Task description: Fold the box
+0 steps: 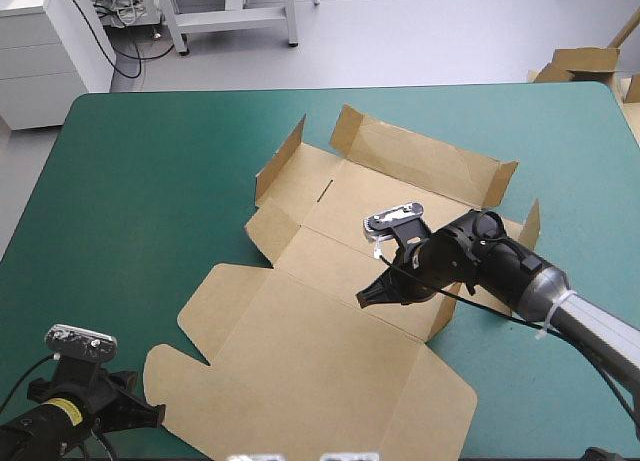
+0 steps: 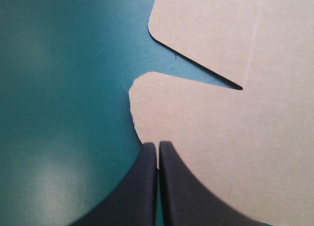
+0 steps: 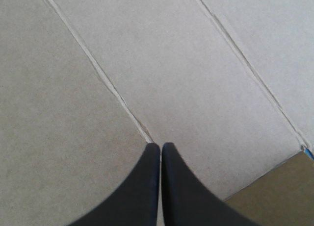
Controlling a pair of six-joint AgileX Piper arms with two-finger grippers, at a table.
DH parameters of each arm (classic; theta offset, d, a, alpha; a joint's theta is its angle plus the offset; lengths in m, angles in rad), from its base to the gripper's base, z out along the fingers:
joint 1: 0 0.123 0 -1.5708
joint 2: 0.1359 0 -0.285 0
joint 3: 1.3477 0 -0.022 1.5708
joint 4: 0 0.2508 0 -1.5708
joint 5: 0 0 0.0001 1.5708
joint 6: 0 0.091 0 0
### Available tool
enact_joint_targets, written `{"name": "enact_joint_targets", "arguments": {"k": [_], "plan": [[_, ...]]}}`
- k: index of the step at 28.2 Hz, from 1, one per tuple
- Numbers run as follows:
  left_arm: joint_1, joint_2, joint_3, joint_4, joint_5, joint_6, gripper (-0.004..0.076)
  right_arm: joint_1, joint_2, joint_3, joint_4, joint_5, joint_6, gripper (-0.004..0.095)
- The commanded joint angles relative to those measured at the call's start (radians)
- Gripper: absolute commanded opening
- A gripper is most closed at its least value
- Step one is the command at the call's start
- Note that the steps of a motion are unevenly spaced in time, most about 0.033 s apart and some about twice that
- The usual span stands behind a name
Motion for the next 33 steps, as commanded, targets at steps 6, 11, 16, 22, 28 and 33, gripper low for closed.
{"name": "enact_joint_targets", "arguments": {"k": [6,11,16,22,28,33], "plan": [[0.002,0.012,-0.023,-0.006,-0.047,0.000,-0.0008,0.000,-0.024,-0.032,-0.001,-0.022,-0.009,-0.0002],[0.002,0.012,-0.023,-0.006,-0.047,0.000,-0.0008,0.000,-0.024,-0.032,-0.001,0.028,-0.009,-0.0002],[0.002,0.012,-0.023,-0.006,-0.047,0.000,-0.0008,0.000,-0.026,-0.058,-0.065,0.135,0.001,-0.0002],[0.002,0.012,-0.023,-0.006,-0.047,0.000,-0.0008,0.000,-0.029,-0.245,-0.143,0.272,0.009,-0.0002],[0.002,0.012,-0.023,-0.006,-0.047,0.000,-0.0008,-0.012,-0.093,-0.403,-0.128,0.274,0.005,-0.0003],[0.002,0.012,-0.023,-0.006,-0.047,0.000,-0.0008,-0.132,-0.202,-0.381,-0.128,0.274,-0.018,-0.0021]]}}
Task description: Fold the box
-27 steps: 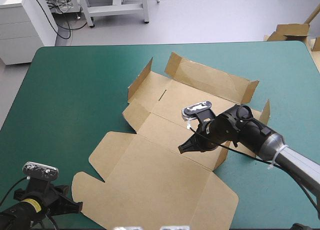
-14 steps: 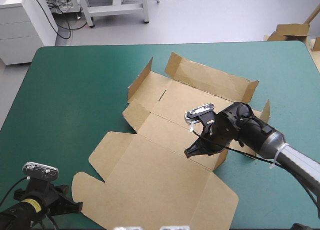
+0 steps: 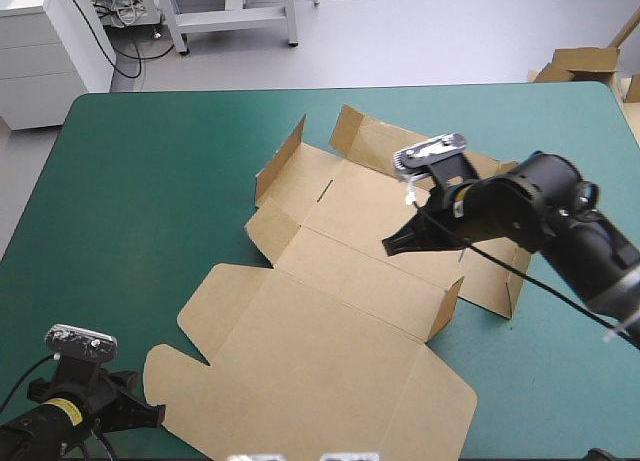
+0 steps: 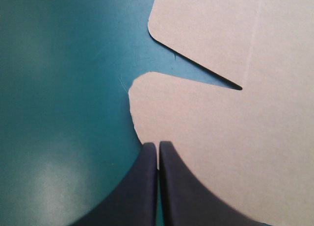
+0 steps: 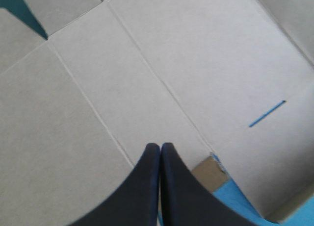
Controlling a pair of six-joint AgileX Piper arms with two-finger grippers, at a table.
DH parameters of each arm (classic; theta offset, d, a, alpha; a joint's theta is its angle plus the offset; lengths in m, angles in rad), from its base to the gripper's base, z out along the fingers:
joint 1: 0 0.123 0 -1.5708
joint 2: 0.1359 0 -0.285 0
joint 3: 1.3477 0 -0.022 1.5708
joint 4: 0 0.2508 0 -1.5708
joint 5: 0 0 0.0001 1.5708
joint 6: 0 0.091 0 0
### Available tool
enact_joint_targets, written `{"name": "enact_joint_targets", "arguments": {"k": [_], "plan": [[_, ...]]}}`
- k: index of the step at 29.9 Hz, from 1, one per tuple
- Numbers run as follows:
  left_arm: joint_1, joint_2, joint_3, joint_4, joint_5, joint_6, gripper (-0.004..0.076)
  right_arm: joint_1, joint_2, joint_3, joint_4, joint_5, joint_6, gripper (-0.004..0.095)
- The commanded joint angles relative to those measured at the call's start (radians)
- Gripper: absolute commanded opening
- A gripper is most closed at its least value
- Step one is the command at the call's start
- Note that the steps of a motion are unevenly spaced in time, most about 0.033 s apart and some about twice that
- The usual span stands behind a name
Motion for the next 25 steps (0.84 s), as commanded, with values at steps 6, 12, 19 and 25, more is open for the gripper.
{"name": "enact_joint_targets", "arguments": {"k": [6,12,19,25], "plan": [[0.002,0.012,-0.023,-0.006,-0.047,0.000,-0.0008,-0.247,-0.232,0.059,0.047,-0.021,-0.082,-0.0021],[0.002,0.012,-0.023,-0.006,-0.047,0.000,-0.0008,-0.275,-0.322,0.139,0.069,-0.021,-0.098,-0.0021],[0.002,0.012,-0.023,-0.006,-0.047,0.000,-0.0008,-0.275,-0.356,0.205,0.080,-0.021,-0.094,-0.0021],[0.002,0.012,-0.023,-0.006,-0.047,0.000,-0.0008,-0.275,-0.356,0.206,0.080,-0.021,-0.094,-0.0021]]}}
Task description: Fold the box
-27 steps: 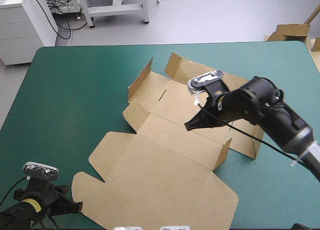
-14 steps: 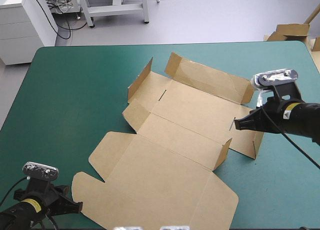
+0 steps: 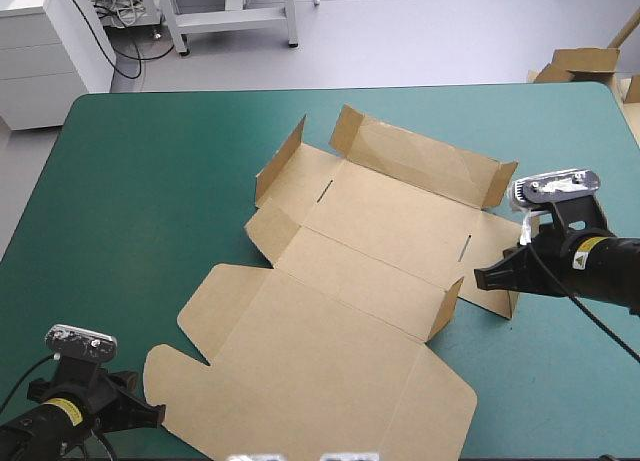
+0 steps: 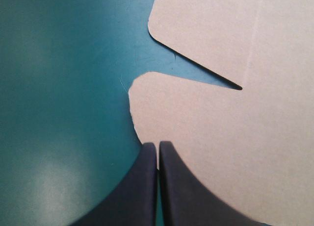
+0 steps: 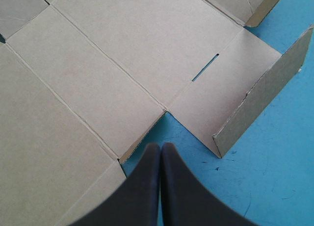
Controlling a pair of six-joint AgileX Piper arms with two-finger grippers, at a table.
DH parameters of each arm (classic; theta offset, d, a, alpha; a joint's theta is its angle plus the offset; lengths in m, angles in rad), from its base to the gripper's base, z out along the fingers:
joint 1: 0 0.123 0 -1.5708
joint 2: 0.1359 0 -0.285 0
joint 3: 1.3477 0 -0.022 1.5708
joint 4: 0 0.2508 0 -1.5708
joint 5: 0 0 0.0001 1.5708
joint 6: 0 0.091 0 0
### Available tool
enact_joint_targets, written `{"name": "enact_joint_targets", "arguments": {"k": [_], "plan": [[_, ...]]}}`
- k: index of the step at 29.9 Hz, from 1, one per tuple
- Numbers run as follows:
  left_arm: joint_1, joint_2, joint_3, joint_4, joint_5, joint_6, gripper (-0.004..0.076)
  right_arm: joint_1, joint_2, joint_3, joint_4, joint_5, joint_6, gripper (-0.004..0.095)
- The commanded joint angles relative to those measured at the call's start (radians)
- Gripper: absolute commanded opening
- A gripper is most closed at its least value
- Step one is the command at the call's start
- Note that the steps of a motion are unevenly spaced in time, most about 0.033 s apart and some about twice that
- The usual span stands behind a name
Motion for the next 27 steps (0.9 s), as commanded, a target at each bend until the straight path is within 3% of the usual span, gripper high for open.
{"name": "enact_joint_targets", "arguments": {"k": [1,15,20,23,27], "plan": [[0.002,0.012,-0.023,-0.006,-0.047,0.000,-0.0008,-0.005,-0.012,-0.020,0.004,-0.049,-0.007,-0.0021],[0.002,0.012,-0.023,-0.006,-0.047,0.000,-0.0008,-0.005,-0.012,-0.020,-0.004,-0.050,-0.014,-0.0020],[0.002,0.012,-0.023,-0.006,-0.047,0.000,-0.0008,-0.005,-0.012,-0.018,-0.030,-0.050,0.055,-0.0012],[0.002,0.012,-0.023,-0.006,-0.047,0.000,-0.0008,-0.005,-0.012,-0.018,-0.061,-0.050,0.084,0.0062],[0.002,0.012,-0.023,-0.006,-0.047,0.000,-0.0008,-0.005,-0.012,-0.018,-0.065,-0.050,0.086,0.0293]]}}
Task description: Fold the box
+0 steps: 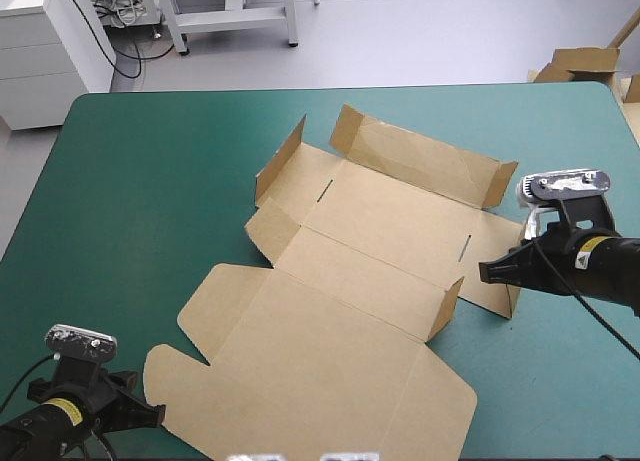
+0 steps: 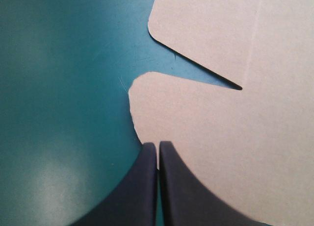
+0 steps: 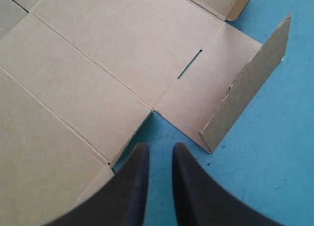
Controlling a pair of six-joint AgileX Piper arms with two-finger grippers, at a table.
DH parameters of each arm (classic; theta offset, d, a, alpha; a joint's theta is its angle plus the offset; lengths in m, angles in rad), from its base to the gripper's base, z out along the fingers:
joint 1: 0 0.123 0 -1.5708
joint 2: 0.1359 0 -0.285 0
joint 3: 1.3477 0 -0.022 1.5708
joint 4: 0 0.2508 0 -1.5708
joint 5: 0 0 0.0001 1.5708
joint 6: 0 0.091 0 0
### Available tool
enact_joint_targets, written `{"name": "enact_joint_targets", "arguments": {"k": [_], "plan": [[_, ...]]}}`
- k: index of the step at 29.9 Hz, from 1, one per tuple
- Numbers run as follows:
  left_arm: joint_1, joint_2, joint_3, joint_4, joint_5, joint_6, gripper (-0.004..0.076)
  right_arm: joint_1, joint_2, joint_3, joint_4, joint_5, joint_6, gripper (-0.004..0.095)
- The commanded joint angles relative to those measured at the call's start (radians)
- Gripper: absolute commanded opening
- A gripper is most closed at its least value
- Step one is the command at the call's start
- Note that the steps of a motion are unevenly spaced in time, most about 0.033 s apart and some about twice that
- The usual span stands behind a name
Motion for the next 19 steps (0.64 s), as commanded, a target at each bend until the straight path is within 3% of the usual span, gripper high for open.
{"name": "enact_joint_targets", "arguments": {"k": [1,6,15,19], "plan": [[0.002,0.012,-0.023,-0.006,-0.047,0.000,-0.0008,-0.005,-0.012,-0.024,-0.012,-0.050,0.006,0.0359],[0.002,0.012,-0.023,-0.006,-0.047,0.000,-0.0008,-0.005,-0.012,-0.020,0.000,-0.050,0.006,0.0565],[0.002,0.012,-0.023,0.000,-0.047,-0.007,-0.0008,-0.005,-0.012,-0.018,0.008,-0.084,0.006,0.0574],[0.002,0.012,-0.023,-0.006,-0.047,-0.007,-0.0008,-0.005,-0.012,-0.016,0.031,-0.050,0.009,0.0574]]}}
